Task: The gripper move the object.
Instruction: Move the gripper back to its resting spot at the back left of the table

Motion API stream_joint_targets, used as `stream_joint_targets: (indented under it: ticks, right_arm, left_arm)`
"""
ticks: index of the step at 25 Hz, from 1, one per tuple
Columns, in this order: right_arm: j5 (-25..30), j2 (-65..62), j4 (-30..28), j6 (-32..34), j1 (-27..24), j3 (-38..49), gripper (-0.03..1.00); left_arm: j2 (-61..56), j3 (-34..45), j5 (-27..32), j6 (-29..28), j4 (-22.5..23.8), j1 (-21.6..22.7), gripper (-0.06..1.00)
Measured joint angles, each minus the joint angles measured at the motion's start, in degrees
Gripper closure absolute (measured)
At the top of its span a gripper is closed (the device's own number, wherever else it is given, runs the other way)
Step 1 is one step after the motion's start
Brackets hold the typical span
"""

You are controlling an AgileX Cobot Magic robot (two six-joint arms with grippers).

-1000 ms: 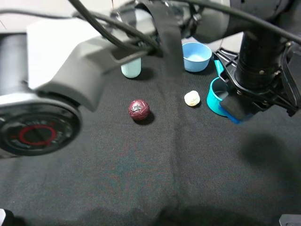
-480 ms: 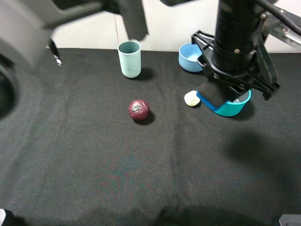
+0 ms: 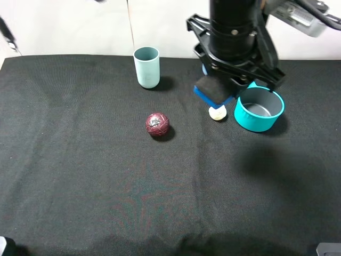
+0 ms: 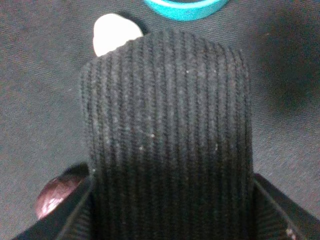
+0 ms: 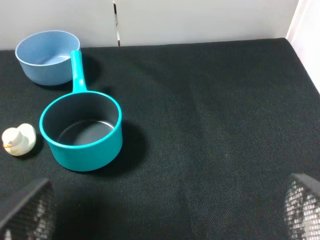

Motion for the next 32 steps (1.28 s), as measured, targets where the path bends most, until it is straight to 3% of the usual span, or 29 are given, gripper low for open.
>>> stream_joint_targets:
  ticks: [7, 19, 32]
  right_arm:
    - [0.0, 0.0, 0.0, 0.07, 0.0, 0.0, 0.27]
    - [0.0, 0.0, 0.0, 0.13, 0.0, 0.0, 0.27]
    - [0.0, 0.0, 0.0, 0.14, 0.0, 0.0, 0.27]
  left_arm:
    - [-6.41, 9.26, -0.43, -0.03, 0.39, 2.4, 0.31]
    - [-18.78, 26.99, -7.16, -3.34, 0.49, 8.35, 0.31]
    - [-25.08, 35.56, -9.63, -5.19, 0.65, 16.61, 0.31]
